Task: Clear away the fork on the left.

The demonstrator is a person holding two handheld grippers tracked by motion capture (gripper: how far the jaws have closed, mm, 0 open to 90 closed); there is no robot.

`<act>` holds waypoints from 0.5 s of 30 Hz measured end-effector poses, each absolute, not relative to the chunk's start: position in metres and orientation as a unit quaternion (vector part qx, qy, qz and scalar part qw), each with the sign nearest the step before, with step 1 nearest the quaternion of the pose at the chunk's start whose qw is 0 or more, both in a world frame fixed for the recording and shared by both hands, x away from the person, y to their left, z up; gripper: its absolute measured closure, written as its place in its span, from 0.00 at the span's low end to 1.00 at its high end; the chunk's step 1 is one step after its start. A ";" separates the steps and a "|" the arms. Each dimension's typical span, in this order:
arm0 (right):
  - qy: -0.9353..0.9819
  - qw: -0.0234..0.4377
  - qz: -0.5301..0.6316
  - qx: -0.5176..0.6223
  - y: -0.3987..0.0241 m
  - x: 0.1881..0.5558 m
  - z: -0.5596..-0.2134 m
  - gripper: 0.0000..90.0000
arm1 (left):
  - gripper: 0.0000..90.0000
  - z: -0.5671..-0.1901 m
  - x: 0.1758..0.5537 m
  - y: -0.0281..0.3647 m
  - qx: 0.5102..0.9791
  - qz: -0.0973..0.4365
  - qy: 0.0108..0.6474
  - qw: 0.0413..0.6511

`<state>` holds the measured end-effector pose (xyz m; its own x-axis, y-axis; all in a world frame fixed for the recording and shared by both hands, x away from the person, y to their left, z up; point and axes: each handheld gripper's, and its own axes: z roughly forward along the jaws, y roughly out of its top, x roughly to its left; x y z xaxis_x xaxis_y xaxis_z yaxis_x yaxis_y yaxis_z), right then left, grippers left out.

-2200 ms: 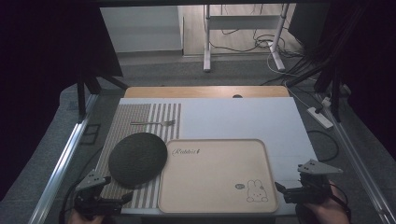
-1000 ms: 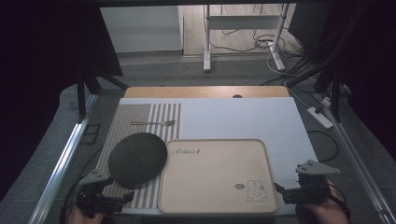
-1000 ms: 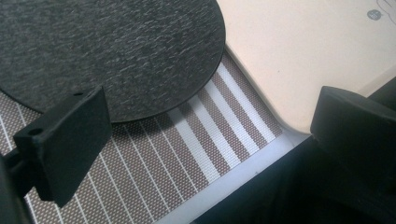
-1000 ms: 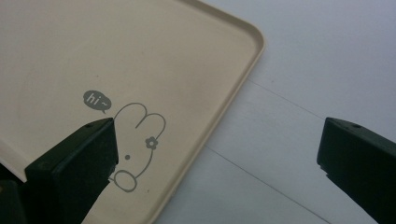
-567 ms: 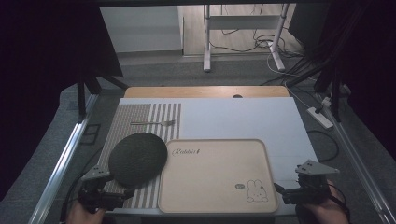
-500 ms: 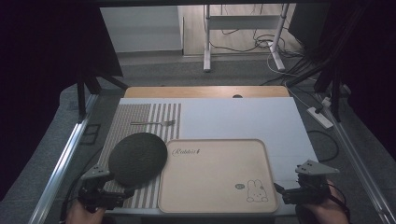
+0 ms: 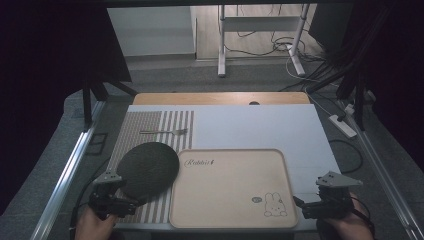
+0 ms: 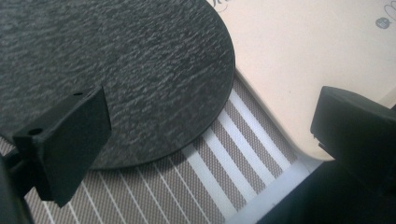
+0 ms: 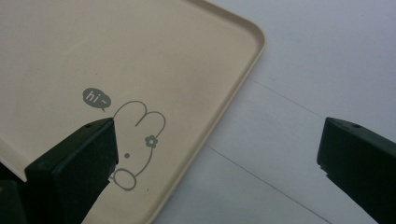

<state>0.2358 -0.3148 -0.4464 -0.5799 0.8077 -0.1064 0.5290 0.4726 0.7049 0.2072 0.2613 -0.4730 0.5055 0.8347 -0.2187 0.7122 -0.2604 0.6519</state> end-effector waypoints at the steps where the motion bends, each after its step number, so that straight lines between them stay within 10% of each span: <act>1: 0.830 0.219 0.319 0.403 -0.315 0.236 -0.446 0.00 | 0.00 -0.473 0.207 0.261 0.789 0.085 0.490 0.360; 15: 0.830 0.219 0.318 0.402 -0.315 0.236 -0.447 0.00 | 0.00 -0.475 0.241 0.253 0.806 0.092 0.477 0.339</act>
<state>0.2358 -0.3146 -0.4466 -0.5810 0.8066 -0.1089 0.5277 0.4752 0.7041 0.2413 0.2527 -0.4748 0.5272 0.8316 -0.1746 0.7065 -0.3148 0.6338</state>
